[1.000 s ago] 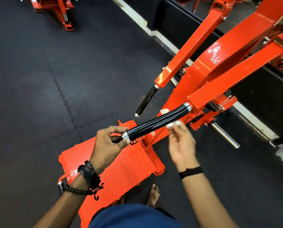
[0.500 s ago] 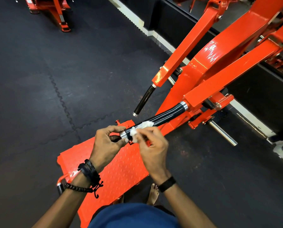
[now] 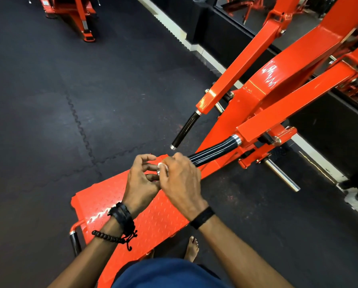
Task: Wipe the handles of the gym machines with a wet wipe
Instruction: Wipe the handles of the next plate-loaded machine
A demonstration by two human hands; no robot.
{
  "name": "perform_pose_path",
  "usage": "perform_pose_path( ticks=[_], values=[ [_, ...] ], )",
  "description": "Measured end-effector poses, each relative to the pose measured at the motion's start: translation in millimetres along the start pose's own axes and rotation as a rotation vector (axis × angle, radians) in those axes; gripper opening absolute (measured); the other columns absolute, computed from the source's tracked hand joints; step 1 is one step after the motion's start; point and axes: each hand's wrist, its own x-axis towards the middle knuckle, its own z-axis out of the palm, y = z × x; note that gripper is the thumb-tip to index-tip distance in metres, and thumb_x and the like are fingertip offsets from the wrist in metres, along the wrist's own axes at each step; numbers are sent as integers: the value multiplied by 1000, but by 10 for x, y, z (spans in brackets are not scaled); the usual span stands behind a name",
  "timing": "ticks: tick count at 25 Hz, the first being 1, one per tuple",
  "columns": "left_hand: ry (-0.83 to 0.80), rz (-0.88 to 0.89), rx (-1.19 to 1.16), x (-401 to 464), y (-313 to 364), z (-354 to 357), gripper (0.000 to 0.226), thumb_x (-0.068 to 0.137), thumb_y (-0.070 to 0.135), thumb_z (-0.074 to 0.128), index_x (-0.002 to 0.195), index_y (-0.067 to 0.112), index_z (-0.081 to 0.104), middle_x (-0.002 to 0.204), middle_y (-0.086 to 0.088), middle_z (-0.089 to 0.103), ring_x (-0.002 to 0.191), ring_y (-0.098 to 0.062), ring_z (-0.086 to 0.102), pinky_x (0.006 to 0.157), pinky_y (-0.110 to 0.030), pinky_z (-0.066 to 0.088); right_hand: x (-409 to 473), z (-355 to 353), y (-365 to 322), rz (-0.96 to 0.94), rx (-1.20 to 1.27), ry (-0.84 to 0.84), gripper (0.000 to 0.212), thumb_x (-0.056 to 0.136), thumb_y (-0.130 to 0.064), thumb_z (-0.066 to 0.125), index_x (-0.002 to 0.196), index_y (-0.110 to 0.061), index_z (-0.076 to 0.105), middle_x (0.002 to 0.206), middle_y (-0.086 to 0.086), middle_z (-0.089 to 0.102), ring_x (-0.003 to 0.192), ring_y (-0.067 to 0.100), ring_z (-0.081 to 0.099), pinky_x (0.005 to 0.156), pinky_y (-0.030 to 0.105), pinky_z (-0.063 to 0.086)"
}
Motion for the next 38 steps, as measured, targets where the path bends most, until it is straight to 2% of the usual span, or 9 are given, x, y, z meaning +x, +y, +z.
perform_pose_path(
  ticks=[5,9,12,17,20,24,26,32,38],
  values=[
    [-11,-6,24,-16,-65,11,68,71,-21,71,110,27,44,93,-4,65,66,-13,66,64,-41,52,414,-296,476,167,-227,-105,22,87,-31,59,82,-14,72,85,8,69,88,31,64,63,34,47],
    [-26,5,28,-21,-97,30,64,74,-20,68,112,25,43,92,-7,61,57,-7,58,54,-32,45,231,-85,-23,-10,-204,-198,12,71,-23,74,68,-13,67,71,8,65,71,30,66,53,32,49],
    [-39,3,41,3,-115,20,65,73,-20,69,112,26,43,93,-5,61,59,-8,61,54,-30,47,272,-130,115,-51,-127,-253,19,86,-32,63,83,-15,71,85,6,68,86,29,64,64,35,49],
    [-68,-19,164,164,-236,34,61,76,-19,66,119,19,45,96,-4,60,69,-18,64,57,-29,50,541,-438,1090,184,-247,-64,27,93,-35,56,89,-14,73,90,11,68,89,34,62,71,40,49],
    [-138,-24,379,372,-447,101,58,77,-14,64,124,16,50,97,1,57,74,-20,64,60,-27,49,552,-517,1554,384,-5,83,16,89,-28,63,85,-15,71,87,8,68,84,30,63,73,42,51],
    [-258,43,684,678,-784,326,47,75,-13,56,116,8,65,108,-10,61,102,-29,59,86,-36,49,345,-424,1799,459,207,105,9,87,-22,67,82,-17,72,81,2,68,76,21,63,72,44,52],
    [-317,22,758,823,-927,451,41,74,-15,50,104,5,70,96,-11,61,94,-29,56,78,-33,44,241,-321,1831,465,243,61,7,87,-20,68,83,-17,73,81,1,68,75,18,62,72,41,52],
    [-391,-129,814,1209,-1462,689,37,76,-8,47,105,9,61,104,-14,59,95,-32,61,75,-29,42,145,-34,1821,503,407,-36,7,88,-20,69,81,-20,71,79,-4,66,73,9,59,68,25,46],
    [-514,-202,723,1343,-1565,930,48,78,1,71,123,13,57,110,-4,59,104,-24,59,85,-28,44,32,34,1867,596,492,-83,8,90,-18,67,83,-16,70,82,-6,66,73,1,58,67,14,43]
  ],
)
